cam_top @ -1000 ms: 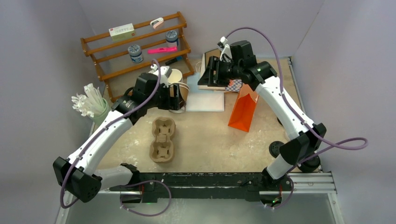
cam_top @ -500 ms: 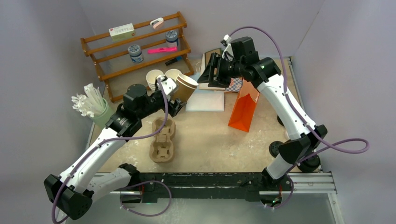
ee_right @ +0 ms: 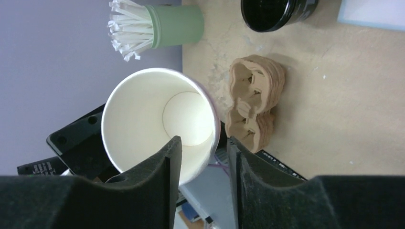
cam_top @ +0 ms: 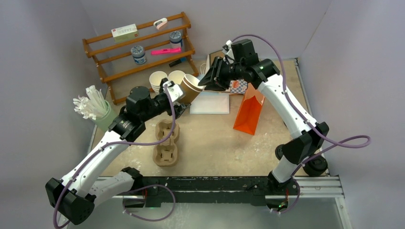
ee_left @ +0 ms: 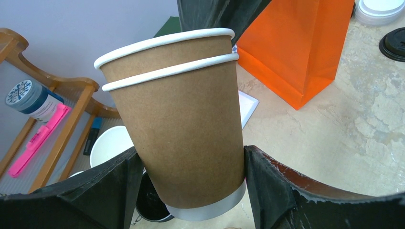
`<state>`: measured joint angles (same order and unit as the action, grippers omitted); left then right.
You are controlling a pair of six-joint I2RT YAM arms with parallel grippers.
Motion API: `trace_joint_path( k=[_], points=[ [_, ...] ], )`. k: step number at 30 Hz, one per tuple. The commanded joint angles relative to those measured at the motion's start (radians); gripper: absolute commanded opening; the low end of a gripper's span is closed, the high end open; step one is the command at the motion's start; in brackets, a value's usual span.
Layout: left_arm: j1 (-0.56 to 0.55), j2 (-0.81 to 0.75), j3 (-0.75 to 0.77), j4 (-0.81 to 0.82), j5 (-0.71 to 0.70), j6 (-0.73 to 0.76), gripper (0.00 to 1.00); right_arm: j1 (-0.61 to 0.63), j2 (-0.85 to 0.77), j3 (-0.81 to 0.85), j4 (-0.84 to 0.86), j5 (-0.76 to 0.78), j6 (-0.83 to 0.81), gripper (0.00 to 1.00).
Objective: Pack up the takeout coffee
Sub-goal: Place the coffee cup at the center of the board.
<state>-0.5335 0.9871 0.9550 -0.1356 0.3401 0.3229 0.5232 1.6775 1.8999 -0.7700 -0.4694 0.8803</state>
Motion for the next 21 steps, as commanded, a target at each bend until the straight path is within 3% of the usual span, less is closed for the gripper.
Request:
trace_joint_path(
  k=[1, 7, 10, 12, 15, 16, 21],
  points=[
    [-0.004, -0.015, 0.014, 0.06, 0.021, 0.016, 0.33, 0.0, 0.008, -0.036, 0.069, -0.094, 0.063, 0.37],
    [-0.004, -0.026, -0.009, 0.054, 0.0, 0.006, 0.36, -0.006, 0.006, -0.049, 0.091, -0.129, 0.068, 0.16],
    [-0.003, -0.034, -0.026, 0.063, -0.018, -0.012, 0.39, -0.01, 0.005, -0.057, 0.099, -0.149, 0.066, 0.1],
    [-0.005, -0.035, -0.037, 0.076, -0.03, -0.029, 0.46, -0.011, 0.008, -0.061, 0.102, -0.165, 0.066, 0.06],
    [-0.005, -0.027, -0.04, 0.09, -0.065, -0.07, 0.73, -0.017, 0.009, -0.061, 0.095, -0.162, 0.06, 0.0],
    [-0.004, -0.021, -0.032, 0.082, -0.088, -0.097, 0.76, -0.02, 0.008, -0.061, 0.09, -0.15, 0.052, 0.0],
    [-0.004, -0.04, -0.004, 0.003, -0.164, -0.261, 0.81, -0.03, 0.002, -0.05, 0.021, -0.014, -0.07, 0.0]
  ],
)
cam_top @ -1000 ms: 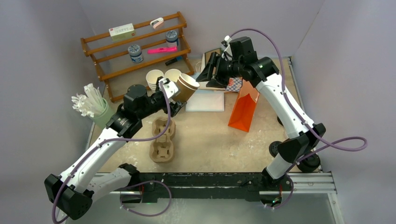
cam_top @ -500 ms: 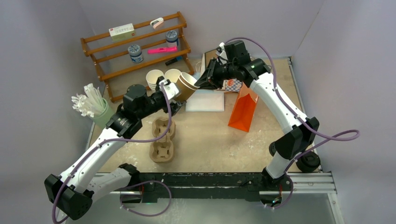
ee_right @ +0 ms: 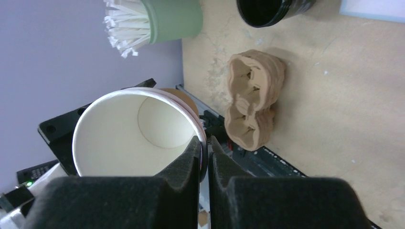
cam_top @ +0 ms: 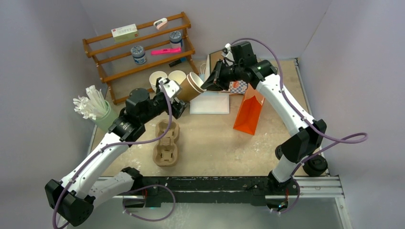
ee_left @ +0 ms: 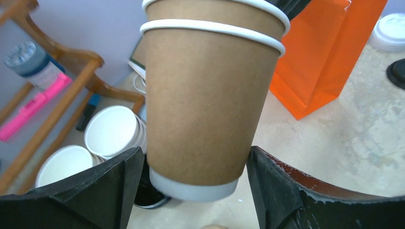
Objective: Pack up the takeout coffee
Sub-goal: Place the coffee cup at the center of the board.
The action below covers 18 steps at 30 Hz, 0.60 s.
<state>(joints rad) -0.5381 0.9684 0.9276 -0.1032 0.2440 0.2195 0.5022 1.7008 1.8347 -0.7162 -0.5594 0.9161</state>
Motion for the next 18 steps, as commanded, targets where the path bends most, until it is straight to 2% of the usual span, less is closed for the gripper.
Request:
trace_joint_path(
  k=[1, 5, 8, 10, 13, 18],
  points=[
    [0.0, -0.036, 0.022, -0.045, -0.068, -0.196, 0.84, -0.01, -0.022, 0.017, -0.051, 0.118, -0.138, 0.0],
    [0.001, -0.095, 0.023, -0.117, -0.104, -0.389, 0.89, -0.01, -0.052, -0.035, -0.064, 0.286, -0.261, 0.0],
    [0.002, -0.115, 0.02, -0.154, -0.182, -0.641, 0.92, -0.009, -0.083, -0.103, -0.036, 0.383, -0.331, 0.0],
    [0.001, -0.106, 0.017, -0.144, -0.152, -0.752, 0.92, -0.007, -0.112, -0.17, 0.02, 0.439, -0.38, 0.0],
    [0.001, -0.052, 0.028, -0.145, -0.116, -0.917, 0.89, 0.003, -0.147, -0.278, 0.09, 0.438, -0.426, 0.0],
    [0.002, 0.047, -0.007, -0.052, 0.006, -1.065, 0.81, 0.081, -0.19, -0.442, 0.199, 0.5, -0.501, 0.0]
  ],
)
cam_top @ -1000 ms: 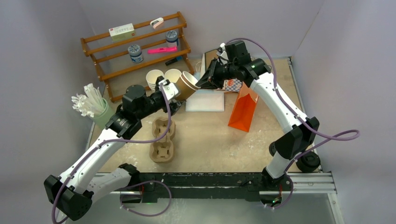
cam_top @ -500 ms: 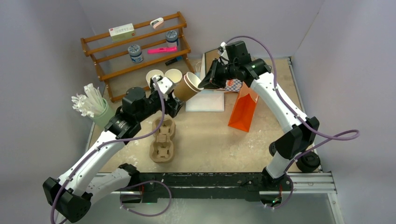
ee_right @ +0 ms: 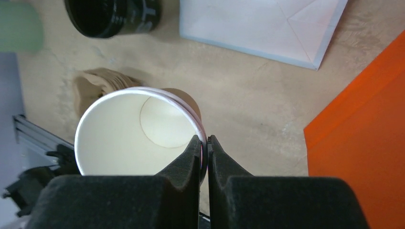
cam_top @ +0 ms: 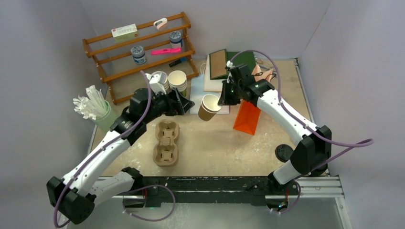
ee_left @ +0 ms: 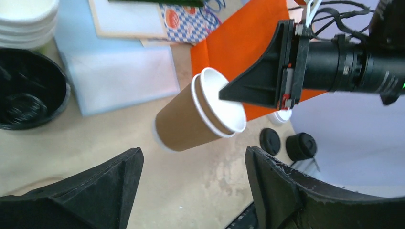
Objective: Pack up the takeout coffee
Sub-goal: Place the coffee cup at the center of the board.
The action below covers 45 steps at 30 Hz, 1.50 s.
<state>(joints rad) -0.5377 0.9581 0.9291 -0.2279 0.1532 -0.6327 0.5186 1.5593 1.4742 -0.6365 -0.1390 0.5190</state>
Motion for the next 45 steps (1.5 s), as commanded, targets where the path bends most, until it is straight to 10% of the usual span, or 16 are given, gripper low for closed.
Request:
trace_joint_path(
  k=[1, 12, 45],
  points=[
    [0.002, 0.069, -0.026, 0.096, 0.106, -0.237, 0.79, 0.082, -0.055, -0.105, 0.137, 0.103, -0.117, 0.0],
    [0.008, 0.129, -0.165, 0.314, 0.162, -0.446, 0.34, 0.111, -0.116, -0.236, 0.24, 0.073, -0.099, 0.0],
    [0.026, 0.382, -0.234, 0.358, 0.223, -0.377, 0.0, 0.113, -0.01, -0.285, 0.234, 0.081, -0.152, 0.07]
  ],
)
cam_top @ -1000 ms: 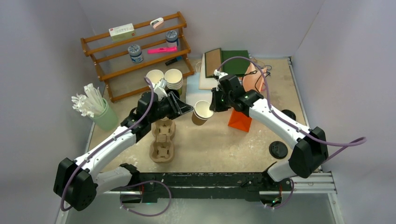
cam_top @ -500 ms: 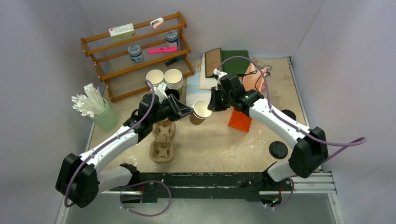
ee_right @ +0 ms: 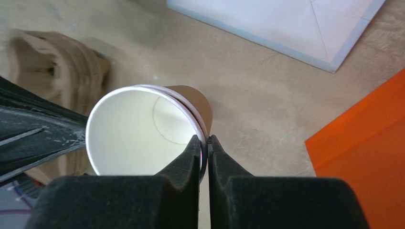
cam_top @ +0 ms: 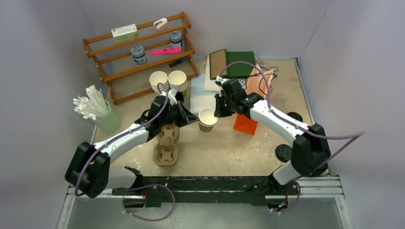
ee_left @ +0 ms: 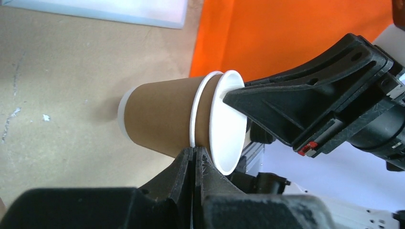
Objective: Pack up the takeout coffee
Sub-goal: Place the coffee cup at the center of the board, then pick up the coffee cup.
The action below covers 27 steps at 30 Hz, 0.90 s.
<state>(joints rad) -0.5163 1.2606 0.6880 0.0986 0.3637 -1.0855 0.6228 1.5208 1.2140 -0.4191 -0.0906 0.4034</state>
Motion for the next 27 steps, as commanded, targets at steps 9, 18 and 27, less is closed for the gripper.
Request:
trace_joint_path(
  k=[9, 18, 27],
  points=[
    [0.005, 0.165, 0.035, 0.047, 0.028, 0.143, 0.0, 0.01, 0.024, -0.076, 0.054, 0.051, -0.045, 0.23],
    [0.005, 0.18, 0.061, 0.017, 0.044, 0.171, 0.0, 0.009, 0.004, -0.074, 0.035, 0.047, -0.049, 0.28],
    [0.003, 0.185, 0.07, 0.023, 0.076, 0.182, 0.02, 0.009, 0.009, -0.042, -0.007, 0.06, -0.044, 0.0]
  ],
)
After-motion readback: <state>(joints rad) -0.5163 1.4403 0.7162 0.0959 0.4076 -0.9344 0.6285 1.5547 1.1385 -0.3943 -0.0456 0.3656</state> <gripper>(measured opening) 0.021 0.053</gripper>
